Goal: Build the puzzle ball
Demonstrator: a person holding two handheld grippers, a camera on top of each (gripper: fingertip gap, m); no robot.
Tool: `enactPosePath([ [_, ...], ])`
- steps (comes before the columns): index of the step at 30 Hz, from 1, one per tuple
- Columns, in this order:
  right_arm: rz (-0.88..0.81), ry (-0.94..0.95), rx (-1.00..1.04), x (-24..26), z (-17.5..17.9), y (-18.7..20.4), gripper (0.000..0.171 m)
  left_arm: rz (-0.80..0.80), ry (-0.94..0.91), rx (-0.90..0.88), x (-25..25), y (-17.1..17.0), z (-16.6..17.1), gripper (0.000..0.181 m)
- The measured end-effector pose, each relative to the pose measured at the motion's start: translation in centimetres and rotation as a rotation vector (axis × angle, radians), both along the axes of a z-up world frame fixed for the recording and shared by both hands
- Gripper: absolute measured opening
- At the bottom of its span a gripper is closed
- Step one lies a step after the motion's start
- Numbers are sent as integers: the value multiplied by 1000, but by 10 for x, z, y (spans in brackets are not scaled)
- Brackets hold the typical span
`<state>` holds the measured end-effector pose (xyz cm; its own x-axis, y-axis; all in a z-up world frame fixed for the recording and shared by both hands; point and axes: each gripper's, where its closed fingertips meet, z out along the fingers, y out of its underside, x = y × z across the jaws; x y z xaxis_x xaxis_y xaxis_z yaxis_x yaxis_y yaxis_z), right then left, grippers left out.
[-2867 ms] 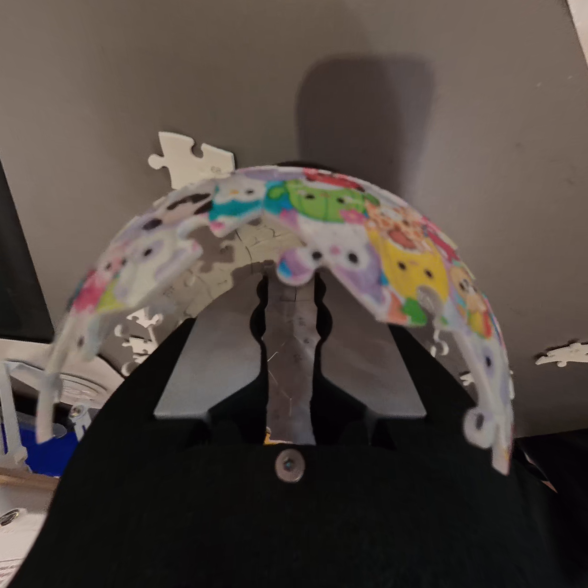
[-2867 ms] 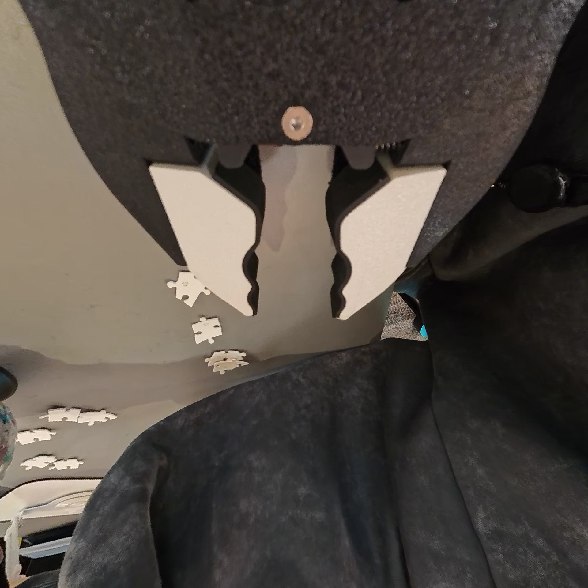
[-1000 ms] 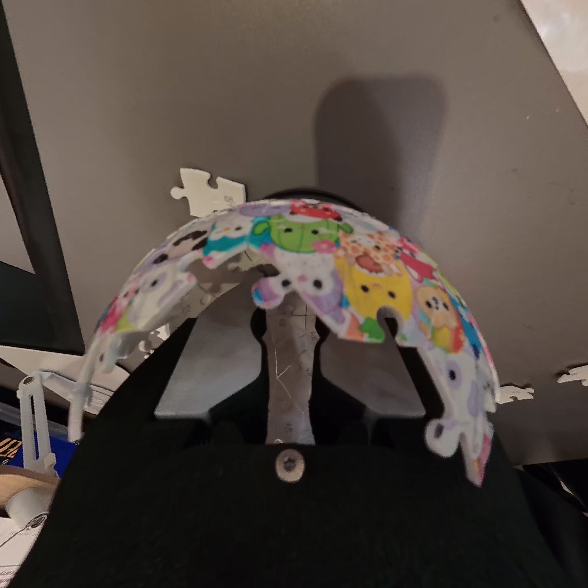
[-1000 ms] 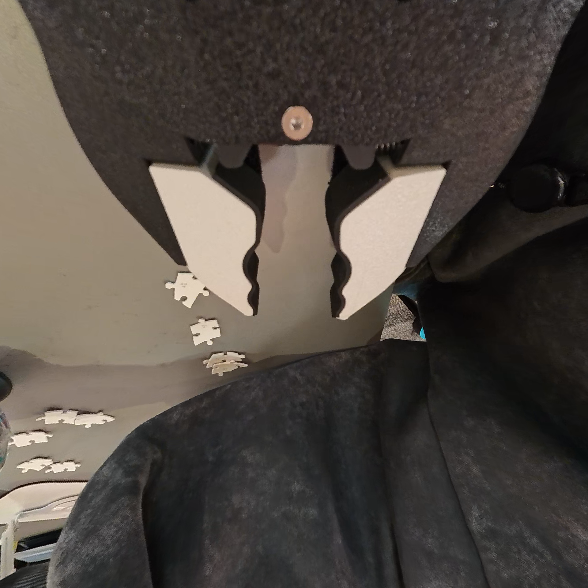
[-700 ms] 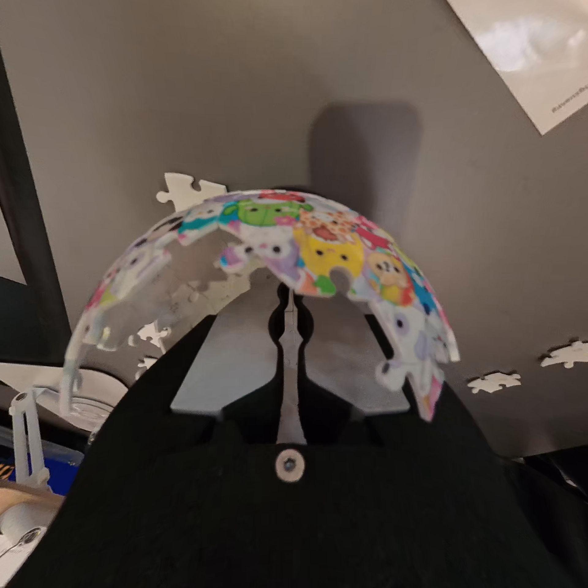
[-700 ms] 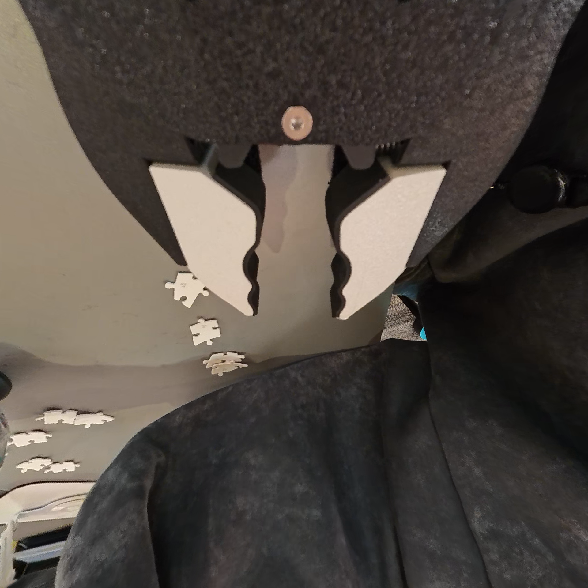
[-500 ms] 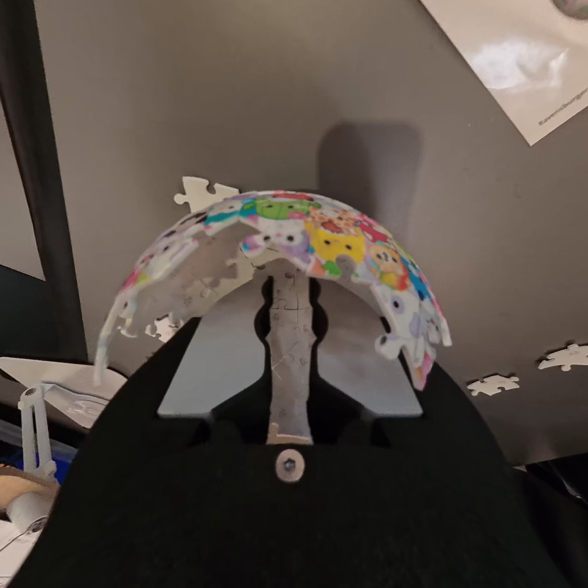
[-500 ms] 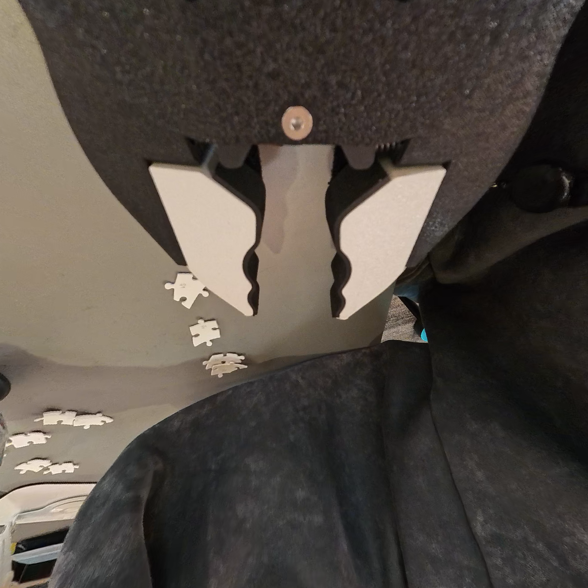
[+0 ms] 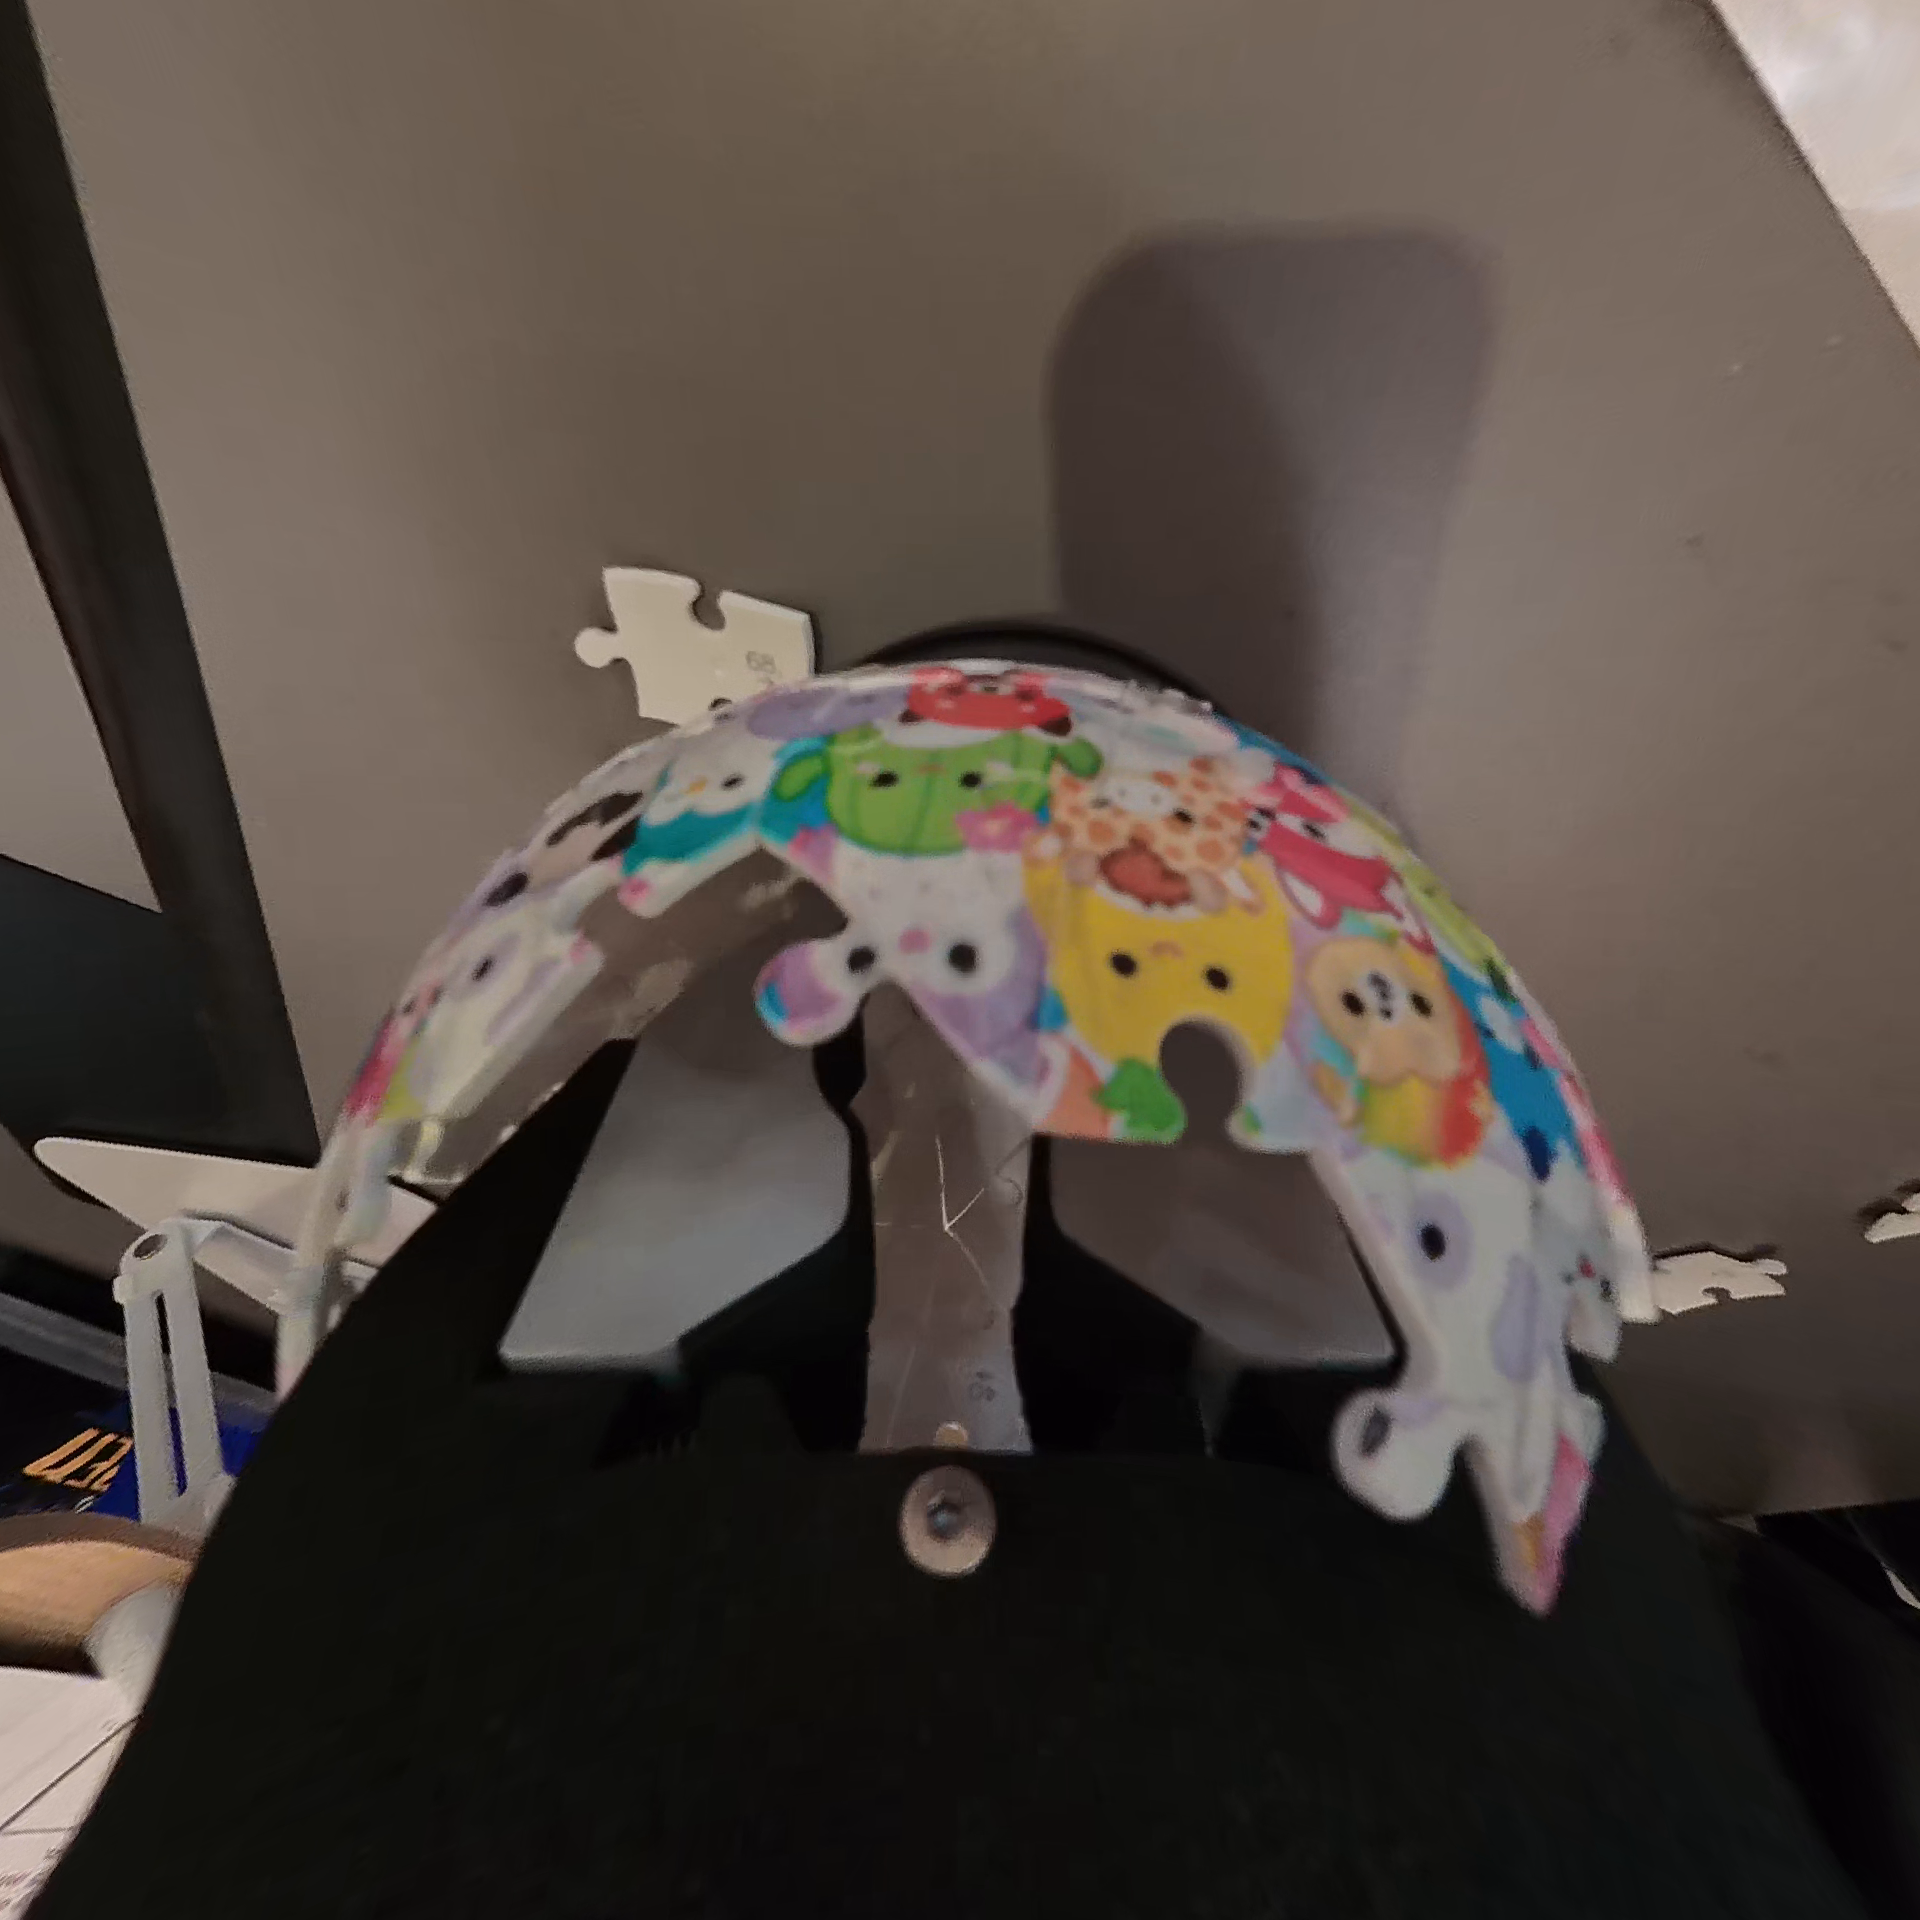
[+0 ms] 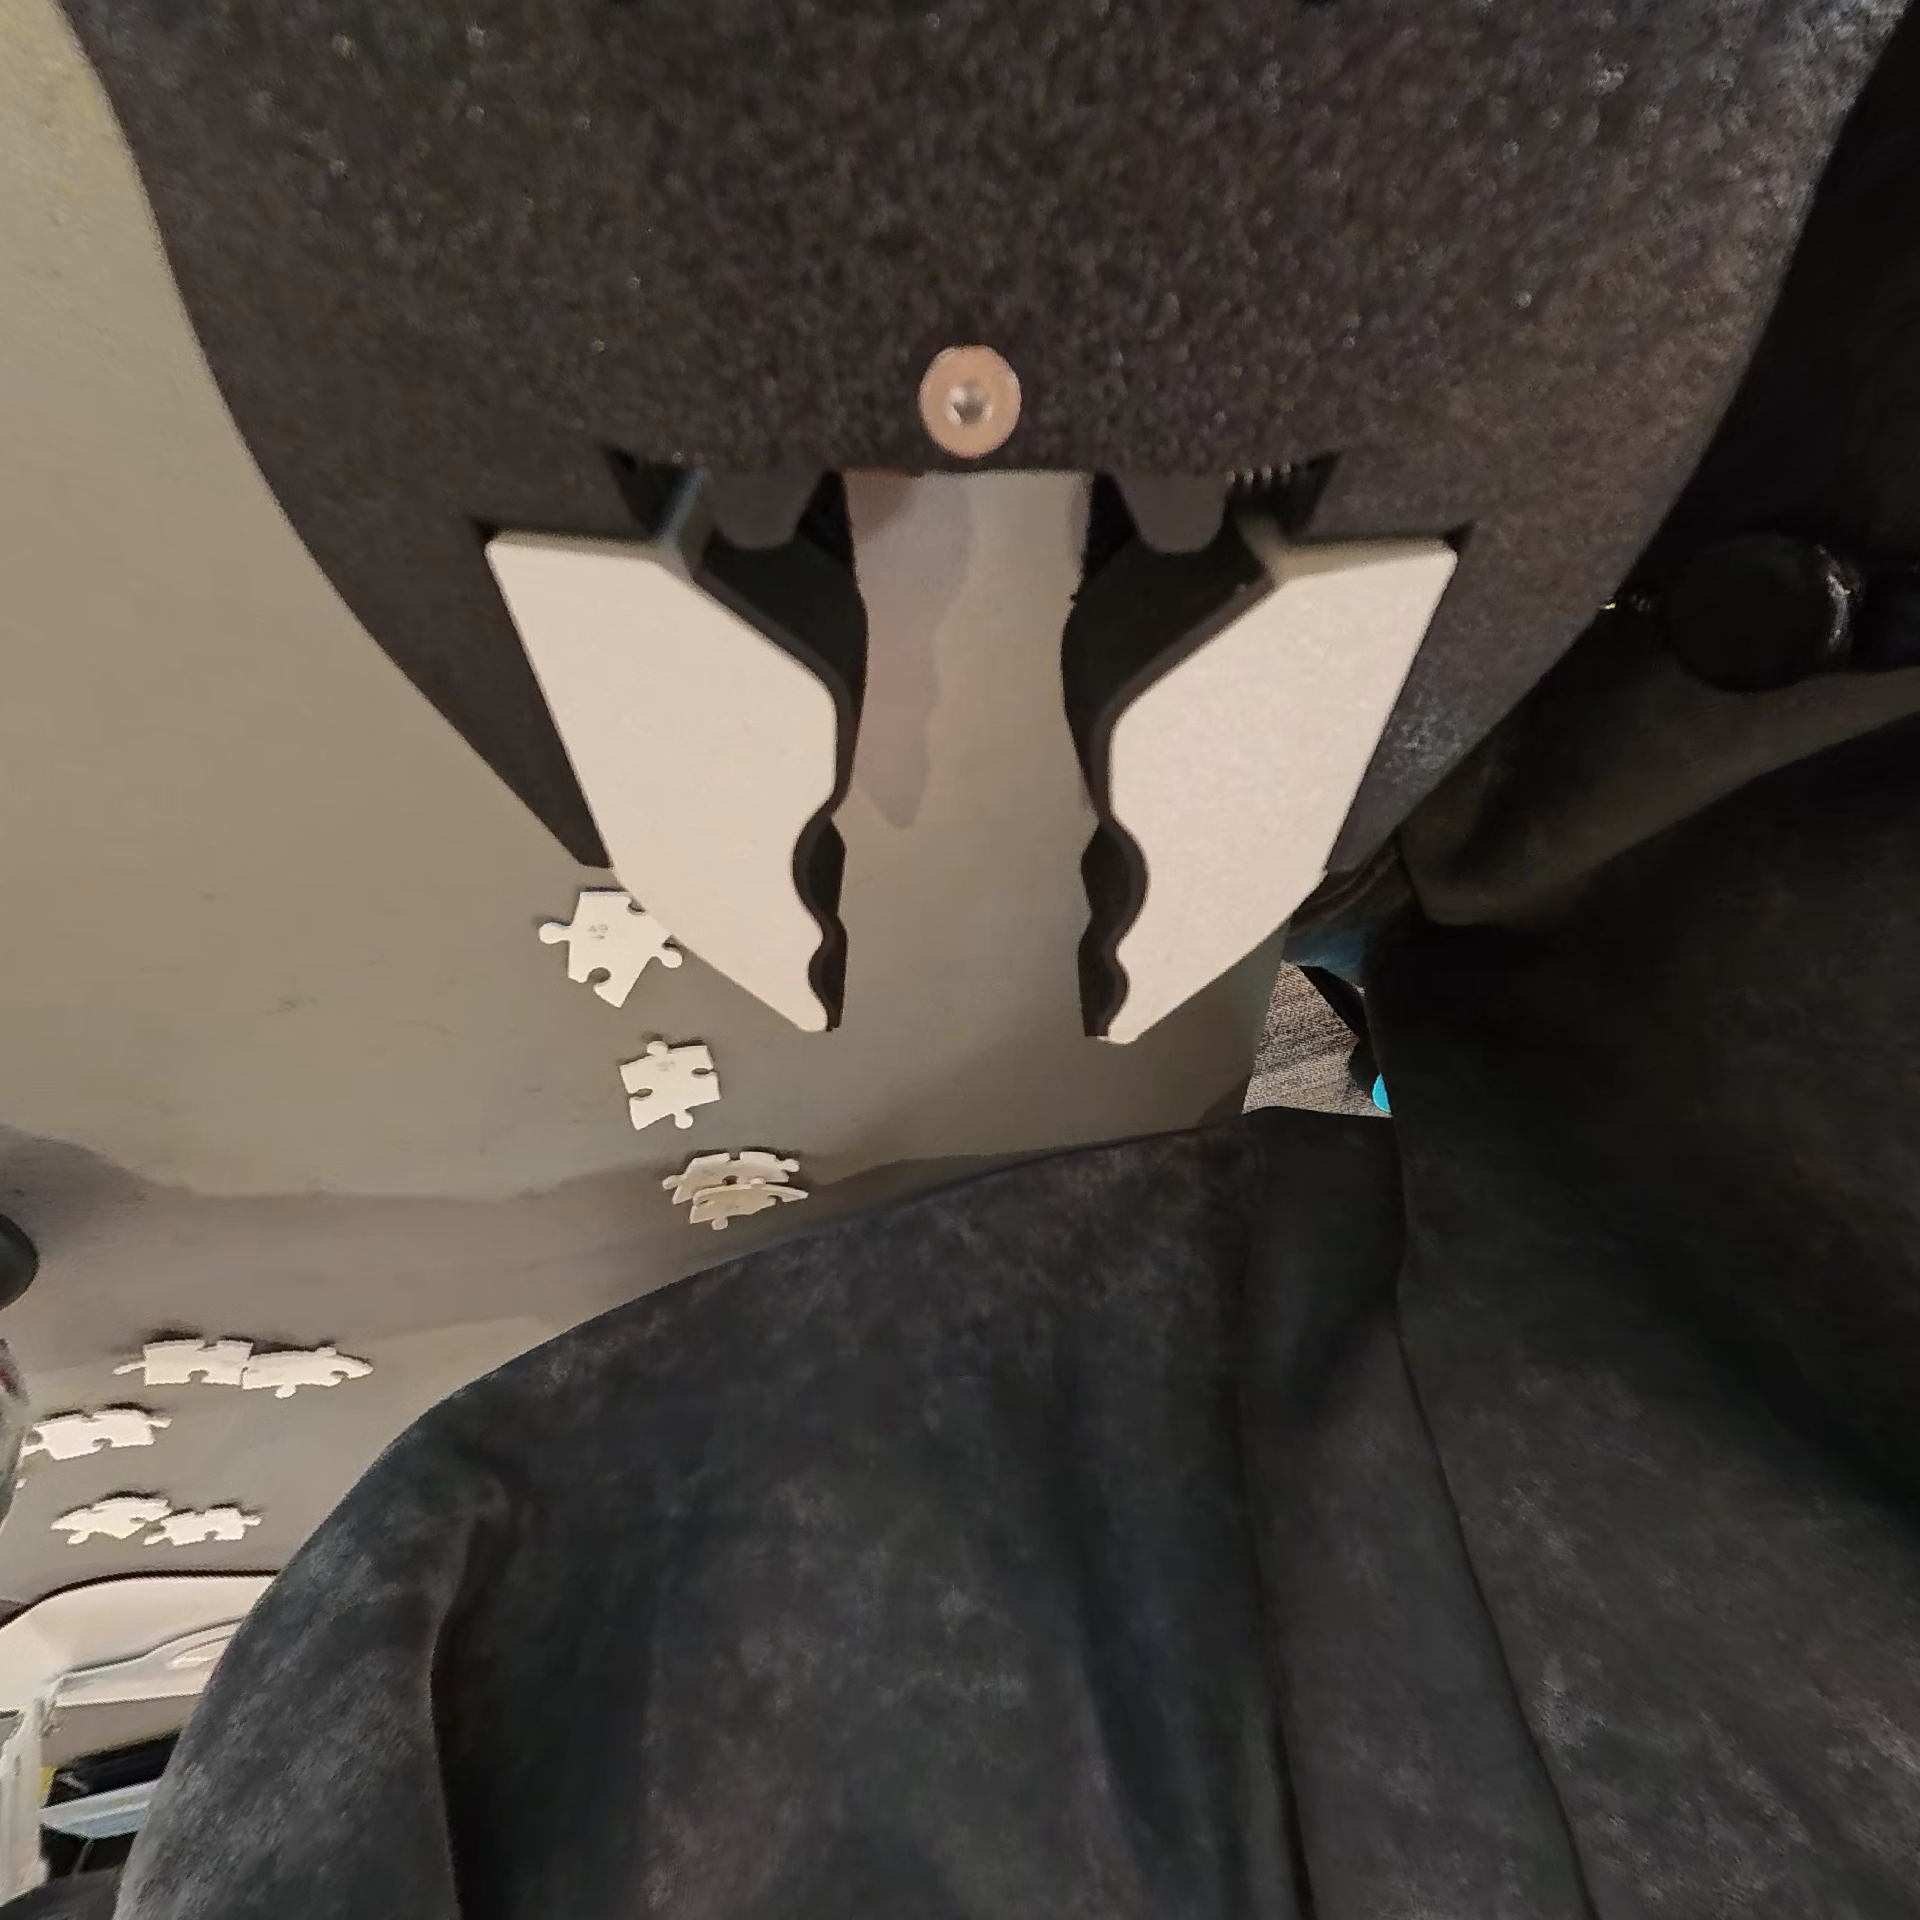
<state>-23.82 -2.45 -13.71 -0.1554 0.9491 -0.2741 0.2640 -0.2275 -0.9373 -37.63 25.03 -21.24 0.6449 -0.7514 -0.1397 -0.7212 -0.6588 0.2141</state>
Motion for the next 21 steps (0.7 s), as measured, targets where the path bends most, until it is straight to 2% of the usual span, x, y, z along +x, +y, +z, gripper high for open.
enactPosePath([
  [15, 1, -1, 2, 0, 0, -1, 43, -18, -22, -18, 3, -8, 1, 27],
  [21, 0, -1, 2, 0, 0, -1, 43, -18, -45, 11, 4, -7, 16, 27],
])
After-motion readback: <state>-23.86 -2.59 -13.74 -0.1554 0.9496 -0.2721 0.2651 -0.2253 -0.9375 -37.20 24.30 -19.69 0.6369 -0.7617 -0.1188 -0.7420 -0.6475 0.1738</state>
